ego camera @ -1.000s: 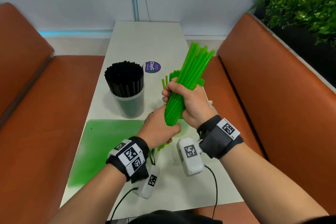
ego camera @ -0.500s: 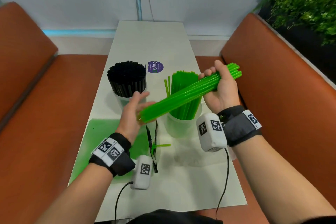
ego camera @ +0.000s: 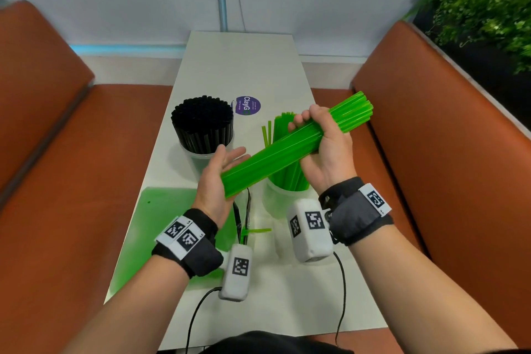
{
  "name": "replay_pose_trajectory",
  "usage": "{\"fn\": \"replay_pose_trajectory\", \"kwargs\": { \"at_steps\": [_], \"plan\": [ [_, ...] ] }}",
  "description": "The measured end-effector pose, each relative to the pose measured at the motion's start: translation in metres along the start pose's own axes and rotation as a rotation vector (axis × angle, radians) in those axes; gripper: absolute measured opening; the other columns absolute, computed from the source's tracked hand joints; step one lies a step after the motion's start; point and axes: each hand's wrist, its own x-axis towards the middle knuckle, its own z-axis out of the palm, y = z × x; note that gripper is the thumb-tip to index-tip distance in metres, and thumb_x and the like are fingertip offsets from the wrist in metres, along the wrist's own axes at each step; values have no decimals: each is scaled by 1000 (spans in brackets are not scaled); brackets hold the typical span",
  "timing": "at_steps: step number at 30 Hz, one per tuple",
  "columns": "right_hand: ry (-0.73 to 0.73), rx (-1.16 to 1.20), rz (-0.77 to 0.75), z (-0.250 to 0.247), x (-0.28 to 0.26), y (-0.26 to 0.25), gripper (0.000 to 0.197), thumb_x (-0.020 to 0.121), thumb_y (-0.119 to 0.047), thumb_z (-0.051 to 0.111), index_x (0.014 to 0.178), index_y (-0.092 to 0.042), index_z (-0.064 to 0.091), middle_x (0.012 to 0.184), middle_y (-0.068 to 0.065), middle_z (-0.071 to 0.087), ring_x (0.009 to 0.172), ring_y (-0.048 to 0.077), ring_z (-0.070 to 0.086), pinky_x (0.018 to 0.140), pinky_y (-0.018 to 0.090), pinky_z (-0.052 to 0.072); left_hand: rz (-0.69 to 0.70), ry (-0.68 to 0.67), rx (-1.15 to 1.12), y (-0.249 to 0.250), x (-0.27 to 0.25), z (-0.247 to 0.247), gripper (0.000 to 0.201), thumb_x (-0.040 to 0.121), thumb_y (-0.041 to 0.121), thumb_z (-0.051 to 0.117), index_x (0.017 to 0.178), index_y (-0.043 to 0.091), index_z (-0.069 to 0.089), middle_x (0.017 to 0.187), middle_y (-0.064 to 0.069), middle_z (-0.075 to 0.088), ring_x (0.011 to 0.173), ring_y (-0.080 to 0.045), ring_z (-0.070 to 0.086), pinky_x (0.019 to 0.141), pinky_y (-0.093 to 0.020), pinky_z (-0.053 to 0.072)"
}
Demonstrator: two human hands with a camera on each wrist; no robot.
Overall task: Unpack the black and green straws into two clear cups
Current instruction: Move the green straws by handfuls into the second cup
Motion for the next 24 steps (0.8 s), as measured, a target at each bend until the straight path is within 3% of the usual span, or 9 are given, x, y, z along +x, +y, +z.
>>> {"fn": "replay_pose_trajectory", "kwargs": {
  "at_steps": [4, 7, 9, 11, 13, 16, 20, 22, 24],
  "plan": [
    [-9, -58, -17, -3, 2, -5, 10, 86, -2, 67, 78, -8, 64, 74, 10, 64, 71, 23, 65, 77, 39, 55, 234, -111, 485, -2, 2, -9, 72, 69, 66, 64, 132, 32, 55, 130, 11, 59, 122, -5, 54, 104, -30, 40],
    [-44, -79, -13, 0, 0, -2, 11, 87, -2, 65, 79, -8, 63, 74, 10, 64, 72, 23, 65, 77, 38, 55, 344, -182, 870, -4, 5, -8, 77, 64, 58, 76, 134, 48, 45, 128, 12, 57, 118, -4, 54, 98, -27, 43],
    [-71, -102, -7, 3, -1, -1, 11, 87, -2, 65, 79, -8, 63, 75, 10, 64, 72, 23, 65, 75, 37, 55, 330, -143, 989, -7, 9, -6, 51, 69, 50, 78, 115, 46, 55, 104, 13, 65, 92, 3, 61, 79, -18, 50],
    [-93, -140, -3, 5, -1, -4, 11, 87, -1, 65, 79, -8, 62, 76, 10, 63, 72, 24, 65, 75, 38, 54, 334, -125, 1084, -10, 10, -5, 19, 77, 40, 75, 88, 34, 60, 75, 10, 63, 61, 4, 57, 51, -8, 42],
    [-112, -157, 0, 6, 1, -11, 11, 87, 1, 64, 80, -8, 60, 76, 9, 61, 72, 23, 63, 73, 40, 53, 337, -114, 1118, -13, 12, -6, 10, 81, 32, 71, 81, 30, 60, 66, 5, 60, 51, -2, 53, 43, -12, 38],
    [-92, -124, 10, 2, 7, -20, 10, 86, 0, 65, 83, -9, 60, 73, 7, 58, 69, 20, 60, 71, 39, 52, 330, -101, 1139, -14, 13, -5, 7, 83, 30, 69, 83, 28, 61, 69, 4, 61, 56, -8, 57, 47, -18, 42],
    [-56, -150, -18, -1, 11, -27, 6, 86, -2, 66, 84, -7, 62, 72, 9, 57, 67, 20, 59, 69, 38, 52, 343, -101, 1142, -16, 16, -2, 14, 83, 38, 71, 90, 31, 60, 70, 9, 62, 56, -2, 57, 45, -9, 37],
    [-44, -155, -57, -1, 13, -34, 9, 87, -1, 65, 81, -7, 62, 71, 8, 58, 66, 21, 59, 69, 39, 52, 339, -109, 1114, -17, 17, -3, 34, 81, 42, 72, 110, 34, 58, 84, 12, 65, 72, -4, 61, 60, -12, 45],
    [-6, -172, -110, -4, 17, -48, 12, 87, 0, 65, 78, -8, 63, 70, 7, 59, 65, 21, 59, 71, 39, 52, 289, -133, 1107, -21, 17, -5, 67, 80, 39, 73, 138, 38, 39, 106, 7, 61, 94, -12, 58, 81, -26, 49]
  ]
}}
